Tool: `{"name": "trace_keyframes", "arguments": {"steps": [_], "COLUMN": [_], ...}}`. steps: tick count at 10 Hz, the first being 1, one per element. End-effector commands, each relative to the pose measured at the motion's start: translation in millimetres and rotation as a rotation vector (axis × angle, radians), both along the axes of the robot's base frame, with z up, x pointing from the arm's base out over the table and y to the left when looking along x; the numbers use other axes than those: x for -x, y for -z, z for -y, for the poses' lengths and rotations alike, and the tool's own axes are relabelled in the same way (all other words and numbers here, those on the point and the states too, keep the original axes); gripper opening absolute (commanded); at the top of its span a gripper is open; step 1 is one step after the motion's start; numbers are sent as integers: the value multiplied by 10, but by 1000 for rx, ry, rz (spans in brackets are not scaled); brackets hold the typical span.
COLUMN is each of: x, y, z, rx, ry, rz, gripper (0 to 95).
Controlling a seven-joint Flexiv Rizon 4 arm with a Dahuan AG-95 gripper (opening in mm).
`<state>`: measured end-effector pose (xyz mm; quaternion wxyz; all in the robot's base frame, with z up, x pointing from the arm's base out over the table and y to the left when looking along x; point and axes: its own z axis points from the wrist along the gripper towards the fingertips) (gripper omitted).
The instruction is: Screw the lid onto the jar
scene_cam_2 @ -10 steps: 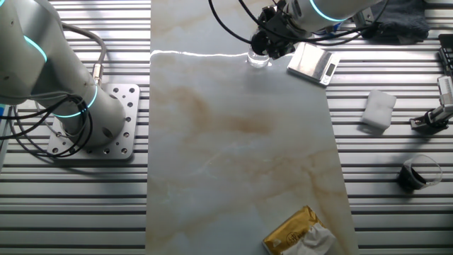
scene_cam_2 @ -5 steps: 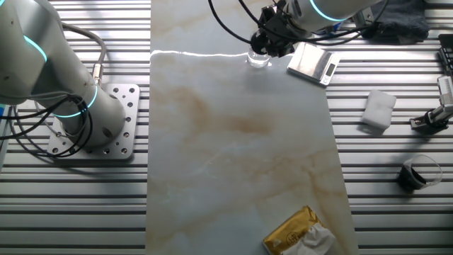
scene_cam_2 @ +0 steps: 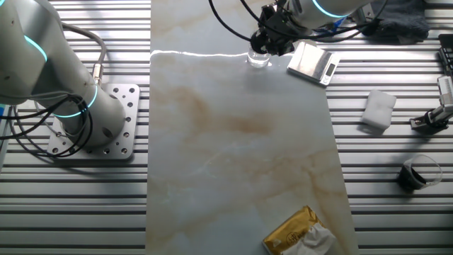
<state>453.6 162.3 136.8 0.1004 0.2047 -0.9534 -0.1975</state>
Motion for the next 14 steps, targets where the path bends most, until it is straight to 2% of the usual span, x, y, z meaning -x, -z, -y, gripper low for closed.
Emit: {"name": "trace_keyframes", "arguments": {"steps": [1,4,6,9,11,14], "x": [13,35,51,107,130,127], "y": [-25,-61,-81,-146,-171,-149], "z": [-11,-33,-69,-164,-203,-240], "rx": [36,93,117,179,227,273], "ry": [-4,15,40,67,83,118], "rz": [2,-5,-14,-21,-22,-17], "gripper": [0,0,0,0,0,0]}}
